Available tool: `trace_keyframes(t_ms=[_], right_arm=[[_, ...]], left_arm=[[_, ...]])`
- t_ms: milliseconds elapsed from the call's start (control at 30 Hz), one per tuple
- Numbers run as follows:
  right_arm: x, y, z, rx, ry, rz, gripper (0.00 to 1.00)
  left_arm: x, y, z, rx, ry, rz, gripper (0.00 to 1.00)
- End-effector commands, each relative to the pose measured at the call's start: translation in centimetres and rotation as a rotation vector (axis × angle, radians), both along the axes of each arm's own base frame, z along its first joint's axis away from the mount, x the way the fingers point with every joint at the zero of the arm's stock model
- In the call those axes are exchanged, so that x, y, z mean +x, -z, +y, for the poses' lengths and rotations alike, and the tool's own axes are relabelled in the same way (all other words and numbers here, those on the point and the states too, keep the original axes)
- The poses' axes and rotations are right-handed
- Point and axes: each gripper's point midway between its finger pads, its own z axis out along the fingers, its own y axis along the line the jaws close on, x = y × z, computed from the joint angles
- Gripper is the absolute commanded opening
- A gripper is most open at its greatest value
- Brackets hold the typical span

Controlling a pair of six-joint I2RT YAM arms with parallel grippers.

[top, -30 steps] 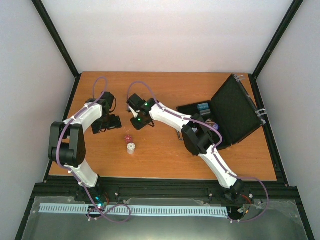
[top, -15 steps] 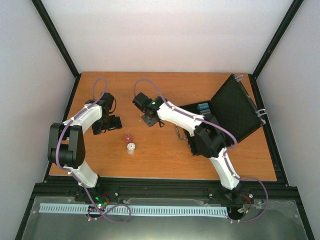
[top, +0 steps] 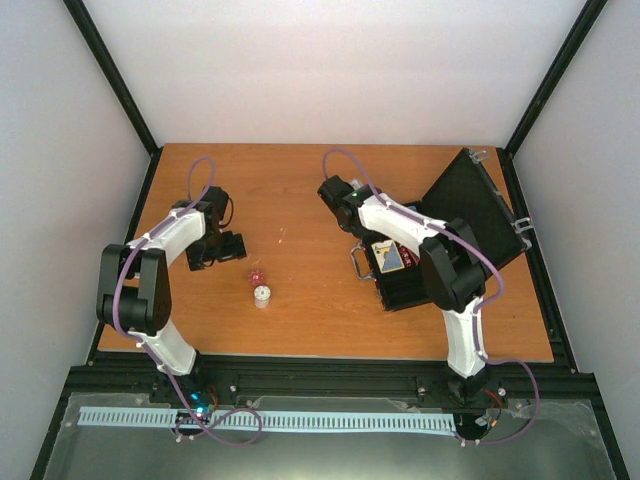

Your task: Pack up texas hold em set

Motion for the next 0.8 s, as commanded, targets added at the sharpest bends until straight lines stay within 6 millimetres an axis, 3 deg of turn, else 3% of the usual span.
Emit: trace_keyframes(t_ms=[0, 233, 500, 600, 667, 767], right_arm=[[1.6, 0.8, -0.9, -0.089, 0.003, -0.043, 0.18], [3.2, 3.5, -1.3, -0.101, 0.008, -0.004, 0.18], [4.3, 5.3, -3.2, -0.103, 0.044, 0.024, 0.21], [4.4, 5.7, -3.4, -0.096, 0.045, 0.029, 0.42], [4.4, 5.8, -3.3, -0.084, 0.042, 0.033, 0.64], [4.1, 5.8, -2.8, -0.040, 0.029, 0.050, 0.82]], left_arm=[[1.0, -0.3, -0.2, -0.011, 0.011, -0.019, 1.00], [0.8, 0.1, -0.2, -0.006, 0.009, -0.004, 1.00], [1.0, 0.1, -0.2, -0.005, 0.008, -0.004, 1.00], [1.1, 0.3, -0.3, -0.009, 0.005, 0.001, 1.00], [1.2, 0.3, -0.4, -0.014, 0.004, 0.002, 1.00], [1.6, 0.3, -0.5, -0.019, 0.001, -0.002, 1.00]])
